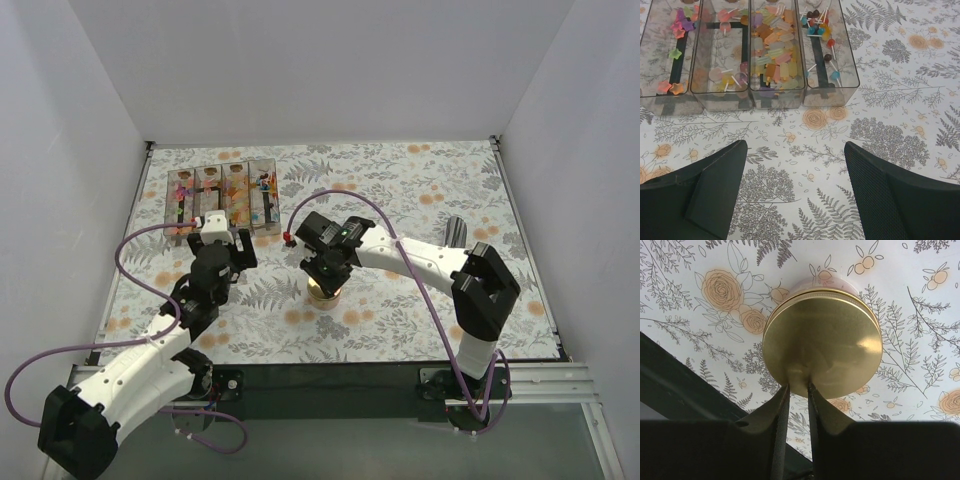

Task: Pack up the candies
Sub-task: Close the bottle lid on the packing bottle.

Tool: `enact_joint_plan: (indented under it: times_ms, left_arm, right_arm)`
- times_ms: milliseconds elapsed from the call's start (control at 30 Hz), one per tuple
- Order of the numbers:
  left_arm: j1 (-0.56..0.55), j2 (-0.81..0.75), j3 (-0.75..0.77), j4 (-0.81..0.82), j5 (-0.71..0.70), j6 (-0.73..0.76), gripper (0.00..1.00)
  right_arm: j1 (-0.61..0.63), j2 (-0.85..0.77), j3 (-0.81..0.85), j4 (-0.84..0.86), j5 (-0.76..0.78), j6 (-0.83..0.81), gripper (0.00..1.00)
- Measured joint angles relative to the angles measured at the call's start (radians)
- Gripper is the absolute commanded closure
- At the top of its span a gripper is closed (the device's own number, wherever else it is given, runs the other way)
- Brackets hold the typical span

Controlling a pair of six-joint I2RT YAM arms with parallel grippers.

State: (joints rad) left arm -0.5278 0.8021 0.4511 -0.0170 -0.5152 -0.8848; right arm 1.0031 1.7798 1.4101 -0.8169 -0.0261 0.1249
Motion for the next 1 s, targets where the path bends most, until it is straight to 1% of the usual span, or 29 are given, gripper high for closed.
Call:
enact_joint_plan:
  times_ms: [333,500,633,800,967,1000]
  left_arm:
    - [-0.003,-0.028,0.000,0.000,0.002,0.000,0.22]
    - [-0.005,-0.037,0.000,0.000,0.007,0.000,0.22]
    - [-0.005,-0.050,0.000,0.000,0.008,0.000,0.22]
    - [-0.005,-0.064,0.000,0.001,0.011,-0.001,0.22]
    - [-0.005,-0.066,0.000,0.001,0.040,-0.010,0.22]
    - [-0.005,-0.065,0.000,0.002,0.056,-0.013,0.20]
  right_arm:
    - [0.000,0.001,0.055,0.007,0.017,0.008,0.73]
    - [0.000,0.002,0.049,0.014,0.007,0.019,0.73]
    - [0.000,-0.002,-0.021,0.070,-0.031,0.055,0.73]
    - [-0.001,-0.076,-0.119,0.160,-0.056,0.098,0.73]
    - [-0.001,-0.105,-0.165,0.225,-0.064,0.124,0.73]
    - [-0.001,-0.107,-0.168,0.231,-0.064,0.127,0.72]
